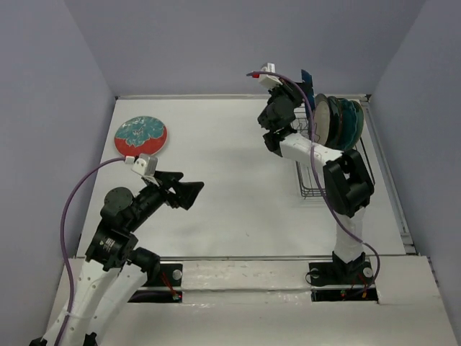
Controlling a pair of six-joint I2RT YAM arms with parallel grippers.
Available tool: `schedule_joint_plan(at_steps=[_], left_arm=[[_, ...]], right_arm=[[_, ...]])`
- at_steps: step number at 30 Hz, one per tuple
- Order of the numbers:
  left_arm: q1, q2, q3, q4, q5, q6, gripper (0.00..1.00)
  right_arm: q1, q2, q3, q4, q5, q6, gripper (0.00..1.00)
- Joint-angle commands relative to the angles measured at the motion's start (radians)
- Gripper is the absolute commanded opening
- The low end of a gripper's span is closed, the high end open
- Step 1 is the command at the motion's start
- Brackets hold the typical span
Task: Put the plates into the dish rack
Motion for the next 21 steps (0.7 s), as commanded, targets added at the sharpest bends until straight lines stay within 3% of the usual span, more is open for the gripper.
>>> schedule_joint_plan(at_steps=[1,4,13,21], left_arm=[[-0.037,-0.024,0.004,0.003,-0.042,0.005,0.99],[-0.065,-0.027,0.007,-0.007,-0.058,0.004,0.99],[-0.106,-0.018,0.012,-0.017,-0.079,0.005,0.99],[-0.103,-0.005,0.015,-0.021,-0.090,0.005,0.99]], right_arm=[[-0.040,-0.021,0.061,0.313,0.013,-0.206,0.07],[-0.070,-0.047,-0.012,0.176,0.018,0.005,0.07],[-0.115,-0.079,-0.187,0.027,0.005,0.292,0.07],[-0.115,-0.050,-0.250,-0.035,-0.011,0.386,0.07]])
